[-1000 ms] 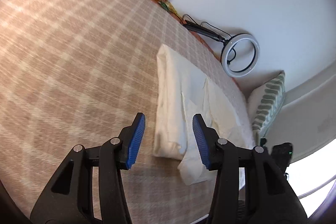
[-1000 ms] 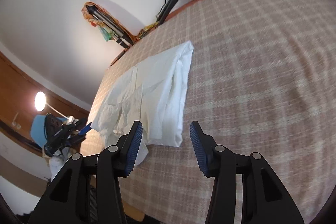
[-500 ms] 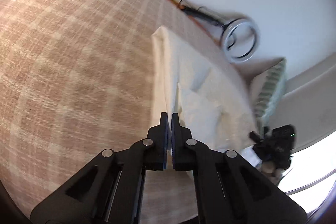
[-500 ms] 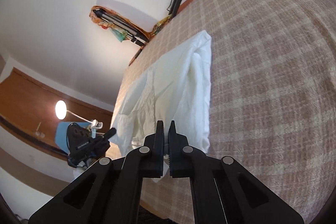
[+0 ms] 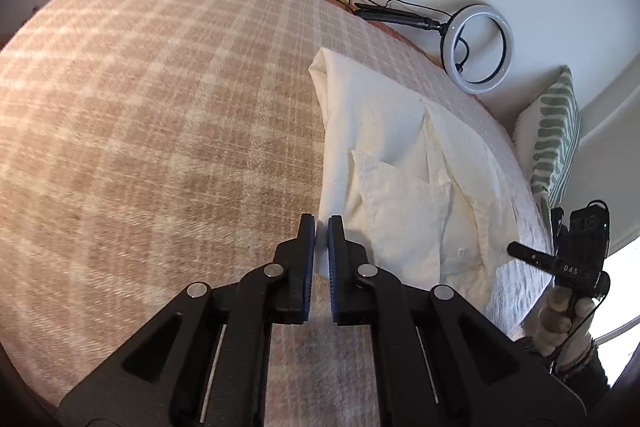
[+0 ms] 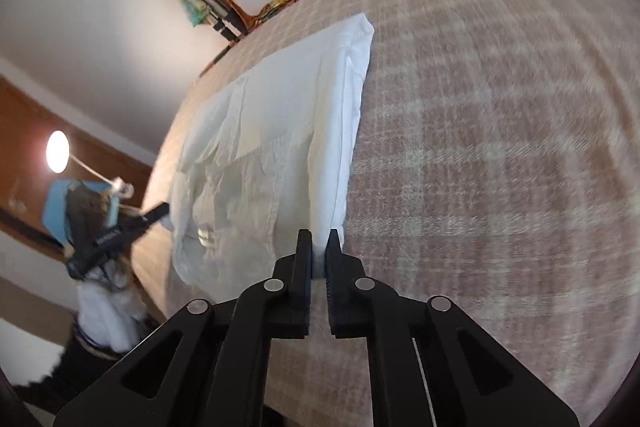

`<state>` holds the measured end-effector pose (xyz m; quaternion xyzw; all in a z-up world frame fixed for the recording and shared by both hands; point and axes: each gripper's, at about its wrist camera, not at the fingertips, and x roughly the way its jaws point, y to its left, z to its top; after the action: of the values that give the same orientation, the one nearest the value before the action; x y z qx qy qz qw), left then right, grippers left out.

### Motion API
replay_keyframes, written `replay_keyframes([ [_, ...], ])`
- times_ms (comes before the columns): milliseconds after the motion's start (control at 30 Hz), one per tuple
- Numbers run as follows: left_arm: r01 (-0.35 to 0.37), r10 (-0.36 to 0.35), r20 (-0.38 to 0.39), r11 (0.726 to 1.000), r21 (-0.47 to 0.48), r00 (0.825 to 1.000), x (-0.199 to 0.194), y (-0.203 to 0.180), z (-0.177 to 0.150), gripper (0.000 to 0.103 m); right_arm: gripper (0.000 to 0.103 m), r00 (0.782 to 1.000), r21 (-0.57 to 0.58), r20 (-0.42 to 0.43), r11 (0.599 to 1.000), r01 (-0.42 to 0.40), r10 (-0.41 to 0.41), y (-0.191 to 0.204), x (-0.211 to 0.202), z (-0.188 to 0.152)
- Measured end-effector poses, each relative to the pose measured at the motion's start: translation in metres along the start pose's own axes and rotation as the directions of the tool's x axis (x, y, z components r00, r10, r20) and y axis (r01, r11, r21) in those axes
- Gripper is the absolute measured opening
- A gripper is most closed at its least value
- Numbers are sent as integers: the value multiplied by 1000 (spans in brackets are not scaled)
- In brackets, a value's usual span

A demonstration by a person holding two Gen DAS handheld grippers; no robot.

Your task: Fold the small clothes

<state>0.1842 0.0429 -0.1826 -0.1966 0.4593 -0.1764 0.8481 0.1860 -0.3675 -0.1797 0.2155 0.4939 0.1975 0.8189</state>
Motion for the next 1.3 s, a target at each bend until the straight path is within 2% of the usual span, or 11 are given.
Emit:
replay_keyframes([
  [133, -19, 14, 72, 997, 68, 997, -29, -9, 3, 3, 8, 988, -118, 95, 985, 129, -119, 21, -25, 1],
  [267, -18, 4, 109, 991, 132, 994, -22, -31, 22, 3, 8, 981, -159, 181, 982, 104, -75, 37, -33, 12],
  [467, 11, -26, 87, 985, 172, 996, 27, -51, 42, 3, 8, 983, -202, 182, 977, 72, -34, 68, 9, 34],
  [633, -92, 82, 62, 978, 187, 995, 69, -39, 38, 3, 8, 984, -166, 154, 979, 118, -93, 57, 41, 37],
  [700, -56, 46, 70, 987, 151, 996, 69, -29, 37, 4, 8, 985, -143, 144, 983, 117, -96, 48, 47, 33],
  [833, -100, 91, 67, 986, 132, 994, 62, -20, 40, 4, 8, 992, -99, 109, 992, 79, -68, 35, 49, 25],
  [967, -147, 135, 92, 980, 133, 986, 48, -14, 37, 4, 9, 985, -166, 96, 973, 158, -143, 47, 35, 27],
  [1067, -128, 121, 85, 987, 93, 989, 40, -4, 37, 4, 12, 984, -164, 116, 974, 156, -138, 48, 22, 29],
  [1133, -82, 79, 67, 995, 49, 995, 34, 3, 38, 10, 28, 981, -146, 142, 977, 155, -134, 46, 14, 31],
  [1200, -27, 27, 63, 1000, 0, 998, 27, 9, 39, 41, 46, 982, -112, 153, 986, 127, -110, 41, 8, 32],
  [1300, 66, -61, 52, 993, -93, 997, 24, 21, 44, 47, 48, 989, -48, 144, 998, 51, -43, 30, 6, 31],
])
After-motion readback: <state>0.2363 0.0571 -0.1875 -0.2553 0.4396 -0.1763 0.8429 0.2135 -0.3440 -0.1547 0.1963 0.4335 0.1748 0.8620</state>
